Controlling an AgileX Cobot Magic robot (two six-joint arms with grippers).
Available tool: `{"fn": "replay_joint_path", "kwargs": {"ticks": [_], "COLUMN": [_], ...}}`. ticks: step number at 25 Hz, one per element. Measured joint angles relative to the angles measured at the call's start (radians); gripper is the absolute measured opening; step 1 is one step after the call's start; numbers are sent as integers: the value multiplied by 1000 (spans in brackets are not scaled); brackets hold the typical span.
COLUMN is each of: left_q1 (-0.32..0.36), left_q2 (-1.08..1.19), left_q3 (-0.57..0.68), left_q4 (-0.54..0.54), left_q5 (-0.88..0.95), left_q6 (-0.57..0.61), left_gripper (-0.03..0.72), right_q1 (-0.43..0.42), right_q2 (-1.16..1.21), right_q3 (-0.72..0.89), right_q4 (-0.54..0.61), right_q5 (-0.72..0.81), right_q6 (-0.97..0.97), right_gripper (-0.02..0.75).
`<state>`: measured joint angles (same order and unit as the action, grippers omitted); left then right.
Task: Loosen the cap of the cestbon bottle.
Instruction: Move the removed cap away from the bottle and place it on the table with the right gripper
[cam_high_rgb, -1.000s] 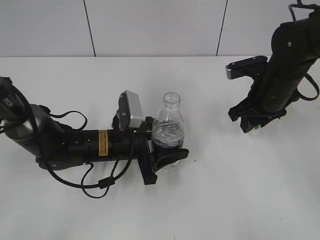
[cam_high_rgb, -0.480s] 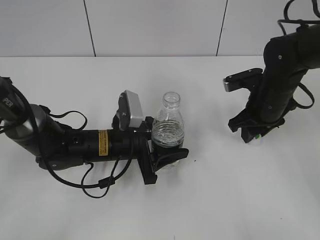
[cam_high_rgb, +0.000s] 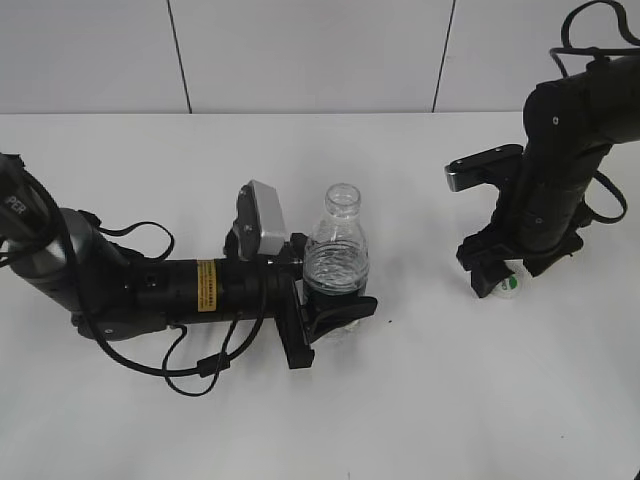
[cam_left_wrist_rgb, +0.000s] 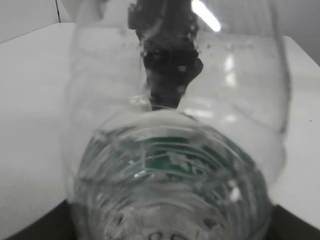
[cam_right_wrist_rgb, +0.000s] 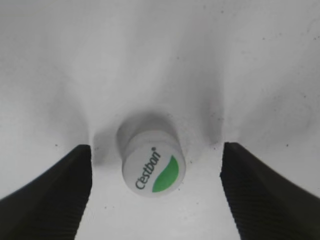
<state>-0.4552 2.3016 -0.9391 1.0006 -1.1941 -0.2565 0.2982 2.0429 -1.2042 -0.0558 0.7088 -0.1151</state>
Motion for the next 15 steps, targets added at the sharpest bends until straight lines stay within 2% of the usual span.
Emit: {"fn": "replay_joint_path", "kwargs": {"ticks": [2,6,15], "left_q1": [0,0,0], "left_q2": [0,0,0], "left_q3": [0,0,0], "left_q4": [0,0,-6], "left_q5": [0,0,-8], "left_q6": [0,0,-2], "left_gripper": [400,404,500], "right_q1": [0,0,0], "right_q2": [-3,-22,-55], "right_q3": [0,0,0], "right_q4": [0,0,0], "right_q5": [4,20,27], "right_q6": [0,0,-1], "right_gripper": [620,622,597]}}
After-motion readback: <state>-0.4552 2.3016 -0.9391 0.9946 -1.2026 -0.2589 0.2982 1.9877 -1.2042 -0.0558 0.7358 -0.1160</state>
